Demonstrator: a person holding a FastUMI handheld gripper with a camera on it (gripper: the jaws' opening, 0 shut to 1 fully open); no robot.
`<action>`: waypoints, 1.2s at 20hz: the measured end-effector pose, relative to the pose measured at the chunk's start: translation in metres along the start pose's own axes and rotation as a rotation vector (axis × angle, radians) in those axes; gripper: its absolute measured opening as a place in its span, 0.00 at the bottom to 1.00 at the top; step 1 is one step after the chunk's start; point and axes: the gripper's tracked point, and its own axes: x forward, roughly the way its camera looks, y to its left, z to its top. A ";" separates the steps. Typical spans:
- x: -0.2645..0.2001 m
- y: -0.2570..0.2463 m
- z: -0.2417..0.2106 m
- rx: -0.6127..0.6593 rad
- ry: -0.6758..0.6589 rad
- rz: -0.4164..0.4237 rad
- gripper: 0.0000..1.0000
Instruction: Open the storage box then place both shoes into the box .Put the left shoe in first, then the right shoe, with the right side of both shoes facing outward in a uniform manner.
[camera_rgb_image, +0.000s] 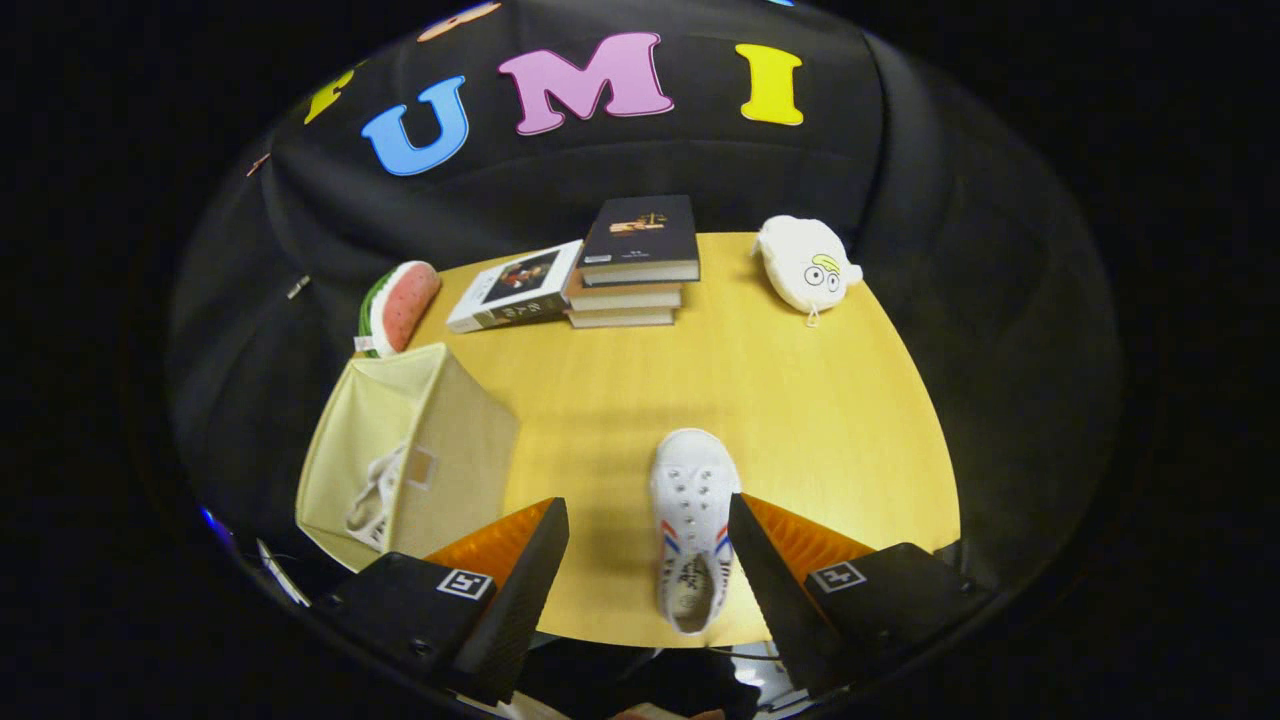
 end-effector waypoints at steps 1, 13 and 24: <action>0.007 -0.013 -0.015 -0.008 0.028 -0.016 0.99; 0.076 -0.067 -0.107 -0.145 0.197 -0.101 0.89; 0.112 -0.042 -0.074 -0.008 0.033 -0.061 0.42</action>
